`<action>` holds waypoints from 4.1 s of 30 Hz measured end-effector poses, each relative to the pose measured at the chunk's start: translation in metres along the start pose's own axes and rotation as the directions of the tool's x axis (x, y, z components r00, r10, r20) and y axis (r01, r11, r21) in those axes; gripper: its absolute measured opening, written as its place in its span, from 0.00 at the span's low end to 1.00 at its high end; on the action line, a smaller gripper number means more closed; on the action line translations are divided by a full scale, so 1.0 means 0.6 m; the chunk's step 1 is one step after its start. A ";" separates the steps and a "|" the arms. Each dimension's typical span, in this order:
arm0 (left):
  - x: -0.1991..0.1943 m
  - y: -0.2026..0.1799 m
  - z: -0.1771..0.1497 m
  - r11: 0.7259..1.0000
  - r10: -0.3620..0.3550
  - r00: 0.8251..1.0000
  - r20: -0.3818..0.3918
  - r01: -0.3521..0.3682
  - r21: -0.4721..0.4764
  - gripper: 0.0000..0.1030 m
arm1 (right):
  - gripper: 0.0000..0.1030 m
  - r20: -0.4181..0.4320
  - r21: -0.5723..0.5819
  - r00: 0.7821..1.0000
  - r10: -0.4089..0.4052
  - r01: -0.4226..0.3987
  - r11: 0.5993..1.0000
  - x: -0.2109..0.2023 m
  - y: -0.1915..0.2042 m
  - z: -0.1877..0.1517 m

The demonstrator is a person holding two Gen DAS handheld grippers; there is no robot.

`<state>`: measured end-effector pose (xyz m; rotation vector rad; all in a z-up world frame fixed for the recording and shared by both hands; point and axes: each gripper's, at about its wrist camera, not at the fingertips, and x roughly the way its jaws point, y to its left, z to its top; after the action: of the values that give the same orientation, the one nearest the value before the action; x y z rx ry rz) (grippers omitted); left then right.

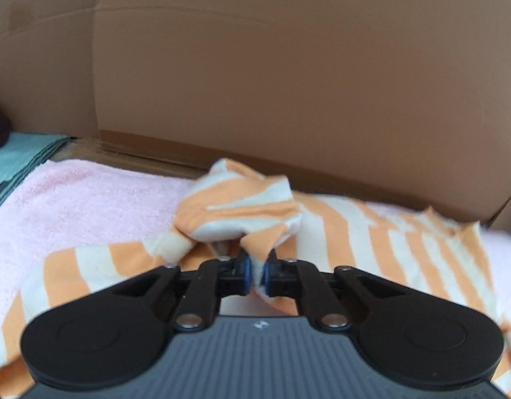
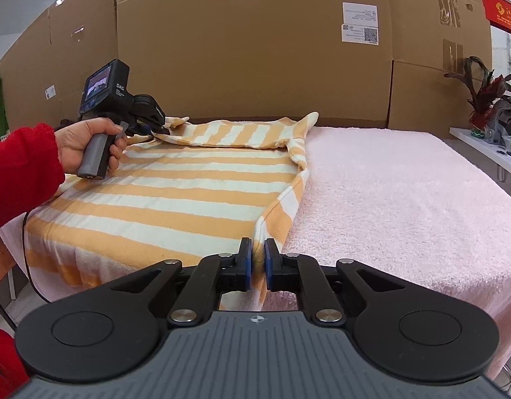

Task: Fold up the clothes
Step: 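Hold the folded side with the left gripper while the right gripper pinches the hem, then grasp the shirt hem fabric with the right gripper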

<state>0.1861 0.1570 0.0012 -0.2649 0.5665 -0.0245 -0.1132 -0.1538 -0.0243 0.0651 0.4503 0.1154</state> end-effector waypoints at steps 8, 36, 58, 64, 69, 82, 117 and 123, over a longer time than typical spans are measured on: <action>-0.034 0.021 0.052 0.999 -0.016 0.996 0.093 0.020 -0.043 0.02 | 0.07 0.034 -0.050 0.998 0.057 -0.055 0.997 -0.016 0.003 0.014; -0.029 0.120 0.039 0.981 0.107 0.967 0.230 -0.065 -0.185 0.02 | 0.14 -0.022 -0.037 0.947 0.322 -0.322 0.946 -0.032 0.027 0.029; -0.002 0.166 0.003 0.965 0.048 0.981 0.190 0.003 -0.261 0.03 | 0.20 -0.170 0.111 0.921 0.351 -0.336 0.935 -0.012 -0.016 0.019; 0.009 0.183 0.004 0.947 0.020 0.990 0.138 0.026 -0.322 0.03 | 0.38 -0.099 0.115 0.915 0.391 -0.379 0.918 0.007 -0.015 0.082; 0.010 0.209 -0.001 0.914 0.008 0.993 0.121 0.042 -0.404 0.04 | 0.46 -0.071 0.179 0.947 0.312 -0.296 0.938 0.118 0.009 0.112; 0.019 0.235 -0.008 0.862 -0.018 0.996 0.084 0.058 -0.503 0.05 | 0.29 -0.070 0.246 0.977 0.202 -0.179 0.952 0.313 0.006 0.230; 0.004 0.242 -0.002 0.857 0.038 0.993 0.113 0.025 -0.515 0.08 | 0.31 0.111 0.481 0.973 0.203 -0.232 0.846 0.452 -0.099 0.245; 0.003 0.242 -0.001 0.861 0.072 0.991 0.112 -0.005 -0.508 0.16 | 0.13 0.024 0.595 0.983 0.180 -0.159 0.788 0.474 -0.129 0.225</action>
<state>0.1800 0.2968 -0.0370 -0.7666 0.4415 0.1838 0.2074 -0.2000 -0.0320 0.7323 0.5014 0.1491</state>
